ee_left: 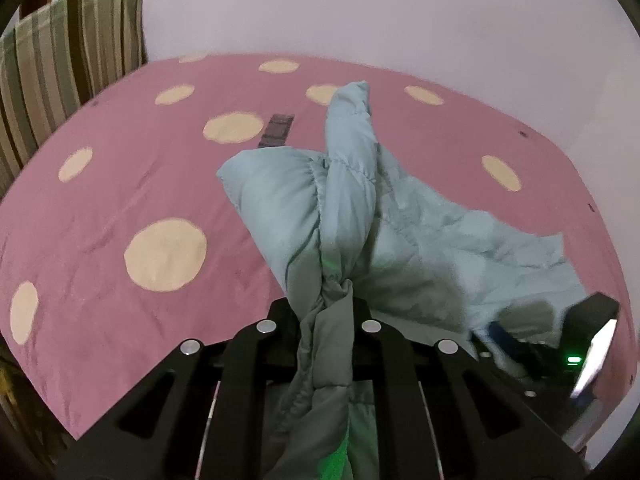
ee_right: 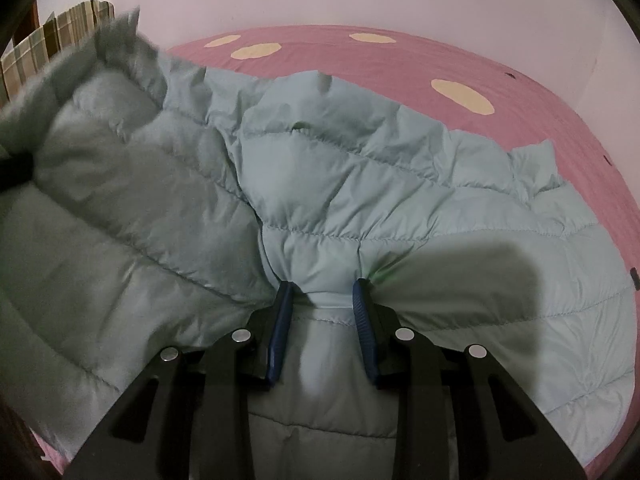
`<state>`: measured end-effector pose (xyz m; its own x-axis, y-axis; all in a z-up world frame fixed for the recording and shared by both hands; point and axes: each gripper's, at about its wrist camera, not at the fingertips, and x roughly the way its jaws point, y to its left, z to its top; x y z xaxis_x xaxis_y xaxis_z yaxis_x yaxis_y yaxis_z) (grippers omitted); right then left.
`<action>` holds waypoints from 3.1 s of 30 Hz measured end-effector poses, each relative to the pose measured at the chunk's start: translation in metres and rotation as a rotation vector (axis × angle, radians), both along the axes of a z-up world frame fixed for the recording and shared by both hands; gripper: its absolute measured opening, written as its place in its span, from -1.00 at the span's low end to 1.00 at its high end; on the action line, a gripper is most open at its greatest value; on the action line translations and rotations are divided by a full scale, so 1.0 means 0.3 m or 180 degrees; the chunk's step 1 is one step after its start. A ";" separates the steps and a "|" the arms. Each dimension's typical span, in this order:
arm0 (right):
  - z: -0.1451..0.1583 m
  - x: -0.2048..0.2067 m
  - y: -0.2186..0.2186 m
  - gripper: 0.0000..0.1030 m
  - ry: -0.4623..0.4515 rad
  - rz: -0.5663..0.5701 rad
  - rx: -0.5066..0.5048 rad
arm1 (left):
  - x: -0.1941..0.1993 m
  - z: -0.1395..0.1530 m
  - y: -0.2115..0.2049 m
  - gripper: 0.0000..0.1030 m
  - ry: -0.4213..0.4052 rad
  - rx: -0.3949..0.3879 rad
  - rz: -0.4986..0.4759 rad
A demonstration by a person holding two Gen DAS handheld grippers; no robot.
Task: Fold large clothes
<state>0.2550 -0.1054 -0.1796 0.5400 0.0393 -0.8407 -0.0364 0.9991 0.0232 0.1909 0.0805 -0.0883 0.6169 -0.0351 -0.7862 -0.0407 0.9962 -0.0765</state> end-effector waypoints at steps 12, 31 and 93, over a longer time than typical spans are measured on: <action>0.137 0.001 -0.218 -0.38 -0.0313 -0.0291 0.0323 | -0.036 0.134 -0.249 -0.81 -0.0295 0.0284 -0.0352; 0.116 -0.112 -0.732 -0.38 -0.0325 -0.1072 0.0412 | -0.023 -0.100 -0.886 -0.82 -0.0038 0.0764 -0.1065; 0.195 0.013 -0.562 -0.80 -0.0210 -0.0666 0.0578 | 0.055 -0.108 -0.410 0.50 -0.0061 0.0068 -0.0292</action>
<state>0.2589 -0.2740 -0.1212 0.6055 0.0679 -0.7930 0.1627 0.9648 0.2068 0.2074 -0.0425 -0.1207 0.6269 -0.0756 -0.7754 0.0521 0.9971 -0.0552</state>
